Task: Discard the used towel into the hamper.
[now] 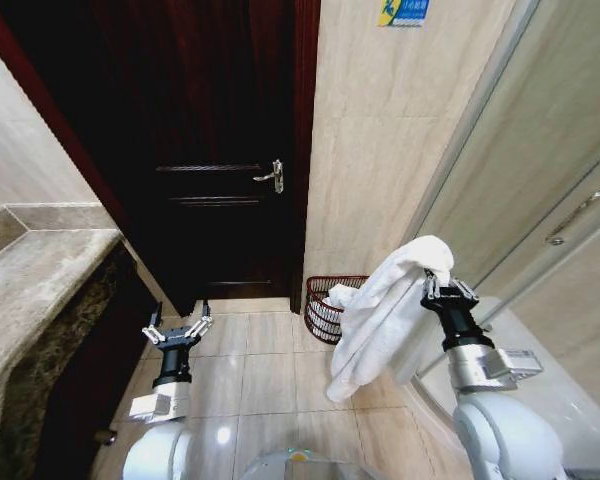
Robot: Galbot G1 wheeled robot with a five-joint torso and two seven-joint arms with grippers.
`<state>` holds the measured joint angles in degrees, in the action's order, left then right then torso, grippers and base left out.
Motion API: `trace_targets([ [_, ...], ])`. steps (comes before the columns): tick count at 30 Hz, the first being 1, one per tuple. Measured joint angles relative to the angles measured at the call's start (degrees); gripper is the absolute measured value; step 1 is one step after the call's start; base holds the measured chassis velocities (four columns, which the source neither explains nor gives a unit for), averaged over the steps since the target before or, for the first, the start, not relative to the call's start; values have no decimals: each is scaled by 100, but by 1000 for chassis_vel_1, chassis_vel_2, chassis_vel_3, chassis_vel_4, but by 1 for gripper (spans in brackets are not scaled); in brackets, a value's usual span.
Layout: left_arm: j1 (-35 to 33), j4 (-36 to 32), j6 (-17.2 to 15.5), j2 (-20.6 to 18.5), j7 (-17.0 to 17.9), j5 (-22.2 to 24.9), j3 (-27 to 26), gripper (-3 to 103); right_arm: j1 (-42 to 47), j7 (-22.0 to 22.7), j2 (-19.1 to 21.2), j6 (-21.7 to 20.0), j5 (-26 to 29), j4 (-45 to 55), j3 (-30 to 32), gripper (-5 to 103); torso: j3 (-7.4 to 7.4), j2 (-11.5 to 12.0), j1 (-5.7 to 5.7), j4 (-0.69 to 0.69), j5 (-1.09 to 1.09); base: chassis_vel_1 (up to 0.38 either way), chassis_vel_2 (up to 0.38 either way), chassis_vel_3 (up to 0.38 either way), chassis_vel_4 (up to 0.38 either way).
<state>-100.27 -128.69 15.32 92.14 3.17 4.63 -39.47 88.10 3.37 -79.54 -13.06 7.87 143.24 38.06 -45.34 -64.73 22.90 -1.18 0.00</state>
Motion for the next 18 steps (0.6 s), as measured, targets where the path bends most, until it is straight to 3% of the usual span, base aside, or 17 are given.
trace_targets([
  [8, -51, 1, -5, 0, -5, 1, -37, 100, 19, -38, 16, 5, -12, 0, -26, 7, 12, 26, -8, 0, -1, -155, 142, 138, -134],
  [18, -166, -238, -429, -1, -272, -32, -91, 100, 13, -59, 58, 6, 4, 0, -32, 7, 22, 46, -15, 0, 0, -180, 182, 185, -178],
])
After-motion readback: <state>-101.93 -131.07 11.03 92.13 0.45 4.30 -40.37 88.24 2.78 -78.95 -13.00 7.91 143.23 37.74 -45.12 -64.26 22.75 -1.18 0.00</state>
